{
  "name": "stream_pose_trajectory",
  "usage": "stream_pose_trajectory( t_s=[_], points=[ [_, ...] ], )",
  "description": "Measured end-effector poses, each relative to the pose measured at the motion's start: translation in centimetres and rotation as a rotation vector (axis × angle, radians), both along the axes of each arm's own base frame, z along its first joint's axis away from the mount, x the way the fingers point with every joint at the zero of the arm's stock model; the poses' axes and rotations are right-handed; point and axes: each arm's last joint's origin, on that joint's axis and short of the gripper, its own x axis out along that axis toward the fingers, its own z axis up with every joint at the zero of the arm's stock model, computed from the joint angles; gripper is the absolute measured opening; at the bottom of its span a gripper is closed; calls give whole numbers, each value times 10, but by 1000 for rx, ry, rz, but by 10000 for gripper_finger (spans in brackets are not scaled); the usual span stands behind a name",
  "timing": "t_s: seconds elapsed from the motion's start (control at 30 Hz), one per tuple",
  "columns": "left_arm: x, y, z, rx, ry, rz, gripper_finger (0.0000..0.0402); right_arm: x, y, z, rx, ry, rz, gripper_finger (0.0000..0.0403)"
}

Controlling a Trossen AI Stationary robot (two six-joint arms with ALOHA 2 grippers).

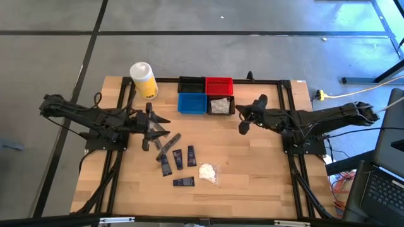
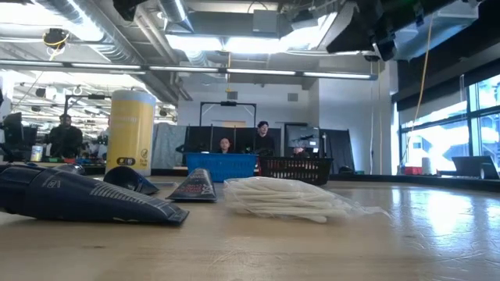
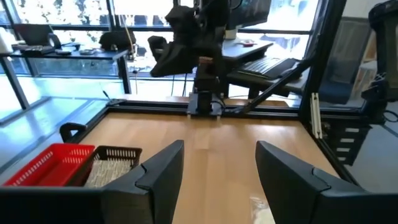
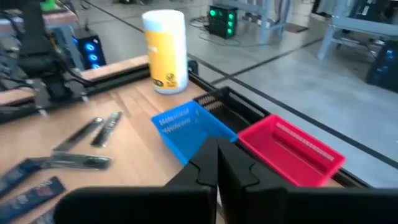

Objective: Pick & Place Travel size toiletries
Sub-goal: Put the shave cream into the top black bin

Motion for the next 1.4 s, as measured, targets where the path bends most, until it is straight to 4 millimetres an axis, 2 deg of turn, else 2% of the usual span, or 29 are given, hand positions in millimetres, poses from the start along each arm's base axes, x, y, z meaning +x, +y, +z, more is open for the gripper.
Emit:
stream_pose_trajectory(
  t_s=[0.33,0.5,0.63,0.8,0.9,1.0,1.17,1.4],
  points=[
    [-2,1,1,-10,-6,19,196,7,21,24,-1,-224,333,21],
    [-2,1,1,-10,-6,19,196,7,25,38,-52,-343,382,29],
    [-2,1,1,-10,-6,19,196,7,26,41,-58,-370,392,35],
    [-2,1,1,-70,-10,19,196,7,32,27,-61,-227,446,23],
    [1,-1,-1,-88,-1,-1,196,4,32,10,-46,-63,386,5],
    [5,-2,1,-104,-26,1,196,0,27,-2,-58,64,271,10],
    [10,-3,9,-71,-122,-7,196,-7,14,-8,-128,174,94,4],
    [26,-2,-2,-36,-58,21,196,-12,-10,-7,-178,232,1,3]
  ],
)
